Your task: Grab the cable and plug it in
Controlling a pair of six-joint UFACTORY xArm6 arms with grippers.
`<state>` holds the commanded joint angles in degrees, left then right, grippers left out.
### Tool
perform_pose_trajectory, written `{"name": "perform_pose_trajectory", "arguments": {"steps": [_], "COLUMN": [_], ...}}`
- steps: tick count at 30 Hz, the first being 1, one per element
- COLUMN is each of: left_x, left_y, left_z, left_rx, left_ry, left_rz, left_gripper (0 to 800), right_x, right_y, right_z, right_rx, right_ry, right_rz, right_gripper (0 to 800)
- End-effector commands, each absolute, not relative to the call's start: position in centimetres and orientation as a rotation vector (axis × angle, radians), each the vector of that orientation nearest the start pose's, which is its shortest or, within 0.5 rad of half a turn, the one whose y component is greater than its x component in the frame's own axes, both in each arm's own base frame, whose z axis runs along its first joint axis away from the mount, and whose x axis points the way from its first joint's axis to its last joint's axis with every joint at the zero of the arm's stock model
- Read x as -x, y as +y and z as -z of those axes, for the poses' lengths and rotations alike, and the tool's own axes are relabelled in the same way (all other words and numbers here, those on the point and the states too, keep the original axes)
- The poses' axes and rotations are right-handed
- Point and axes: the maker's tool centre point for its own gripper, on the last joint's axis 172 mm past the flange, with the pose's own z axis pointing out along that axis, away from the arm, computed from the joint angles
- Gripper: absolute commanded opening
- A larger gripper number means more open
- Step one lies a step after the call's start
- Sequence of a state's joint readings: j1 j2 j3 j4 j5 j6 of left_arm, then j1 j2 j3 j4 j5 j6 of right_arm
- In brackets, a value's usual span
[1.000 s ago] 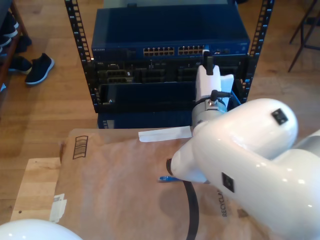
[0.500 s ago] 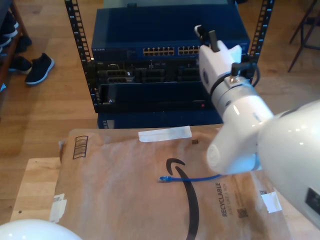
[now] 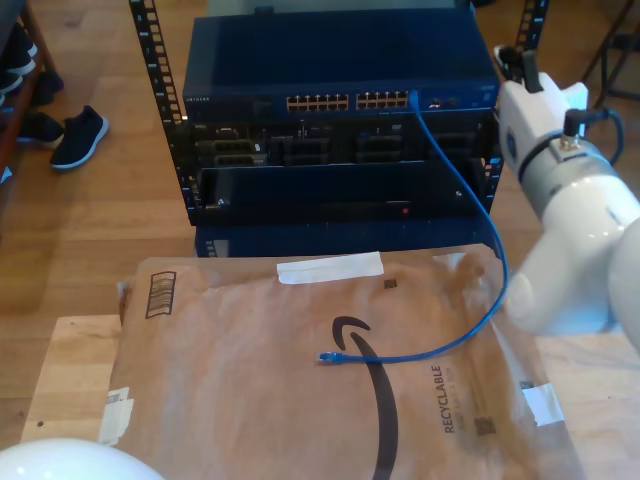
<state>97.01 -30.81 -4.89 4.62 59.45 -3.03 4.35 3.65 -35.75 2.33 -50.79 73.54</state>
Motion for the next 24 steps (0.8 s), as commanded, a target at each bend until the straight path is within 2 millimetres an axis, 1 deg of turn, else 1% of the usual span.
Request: {"name": "perform_pose_trajectory", "arguments": {"steps": [1,3,4,5,6,11,13,16,17,21,24], "left_x": [3.0,3.1,3.1,3.1,3.0,3.1,3.1,3.1,3.1,3.1,3.1], "left_y": [12.2,12.3,12.2,12.3,12.2,12.2,12.3,12.3,12.3,12.2,12.3], "left_z": [-2.9,-3.0,-2.9,-3.0,-2.9,-2.9,-3.0,-3.0,-3.0,-2.9,-3.0], "left_rx": [-1.888,-1.887,-1.887,-1.889,-1.888,-1.887,-1.889,-1.888,-1.888,-1.886,-1.888], "left_ry": [2.126,2.127,2.127,2.127,2.126,2.127,2.127,2.126,2.126,2.126,2.126], "left_rz": [0.470,0.469,0.469,0.468,0.470,0.469,0.468,0.470,0.470,0.471,0.470], "left_gripper": [800,800,800,800,800,800,800,800,800,800,800], "right_x": [-59.5,-59.4,-59.4,-59.1,-58.9,-57.7,-57.3,-56.8,-56.7,-56.3,-55.7], "right_y": [2.7,2.2,1.4,0.0,-0.9,-3.9,-4.5,-4.7,-4.9,-4.4,-4.2], "right_z": [-34.0,-33.6,-33.6,-33.1,-32.8,-31.0,-30.2,-29.6,-29.8,-30.2,-29.8], "right_rx": [1.535,1.587,1.611,1.642,1.674,1.841,1.907,1.972,1.975,1.993,1.985], "right_ry": [1.109,1.088,1.089,1.104,1.111,1.072,1.045,1.012,1.004,0.971,0.988], "right_rz": [1.309,1.308,1.313,1.317,1.319,1.333,1.334,1.323,1.328,1.334,1.315], "right_gripper": [697,700,701,706,706,707,707,708,708,708,707]}}
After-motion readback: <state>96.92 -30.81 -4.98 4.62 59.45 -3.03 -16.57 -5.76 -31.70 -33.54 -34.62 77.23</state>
